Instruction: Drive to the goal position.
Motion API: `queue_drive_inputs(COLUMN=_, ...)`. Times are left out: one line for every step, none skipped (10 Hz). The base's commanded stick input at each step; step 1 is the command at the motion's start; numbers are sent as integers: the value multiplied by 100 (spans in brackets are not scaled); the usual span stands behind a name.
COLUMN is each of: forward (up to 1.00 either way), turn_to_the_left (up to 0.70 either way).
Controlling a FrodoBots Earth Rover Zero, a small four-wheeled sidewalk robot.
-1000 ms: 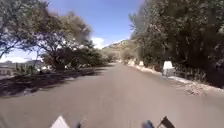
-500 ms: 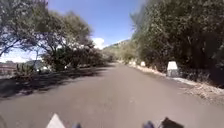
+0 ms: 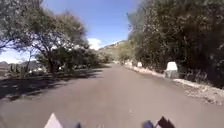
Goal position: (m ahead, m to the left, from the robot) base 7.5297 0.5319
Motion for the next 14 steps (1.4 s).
queue_drive_inputs(forward=50, turn_to_the_left=-2)
queue_drive_inputs(forward=50, turn_to_the_left=0)
queue_drive_inputs(forward=50, turn_to_the_left=0)
queue_drive_inputs(forward=50, turn_to_the_left=0)
queue_drive_inputs(forward=50, turn_to_the_left=0)
queue_drive_inputs(forward=50, turn_to_the_left=0)
queue_drive_inputs(forward=50, turn_to_the_left=0)
queue_drive_inputs(forward=50, turn_to_the_left=0)
queue_drive_inputs(forward=50, turn_to_the_left=-50)
queue_drive_inputs(forward=50, turn_to_the_left=-50)
queue_drive_inputs(forward=50, turn_to_the_left=-50)
queue_drive_inputs(forward=50, turn_to_the_left=-37)
queue_drive_inputs(forward=50, turn_to_the_left=-17)
queue_drive_inputs(forward=50, turn_to_the_left=0)
